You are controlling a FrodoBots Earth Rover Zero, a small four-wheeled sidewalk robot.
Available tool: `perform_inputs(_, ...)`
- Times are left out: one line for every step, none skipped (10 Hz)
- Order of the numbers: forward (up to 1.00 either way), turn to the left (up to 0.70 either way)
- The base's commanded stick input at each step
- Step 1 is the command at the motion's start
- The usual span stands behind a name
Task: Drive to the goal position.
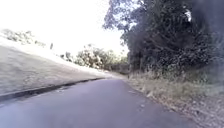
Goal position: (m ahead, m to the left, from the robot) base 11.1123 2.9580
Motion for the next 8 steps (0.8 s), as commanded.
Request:
perform_inputs(0.70,0.00)
perform_inputs(0.70,0.00)
perform_inputs(0.70,0.00)
perform_inputs(0.70,0.00)
perform_inputs(0.70,0.00)
perform_inputs(0.70,0.00)
perform_inputs(0.70,0.00)
perform_inputs(0.70,0.00)
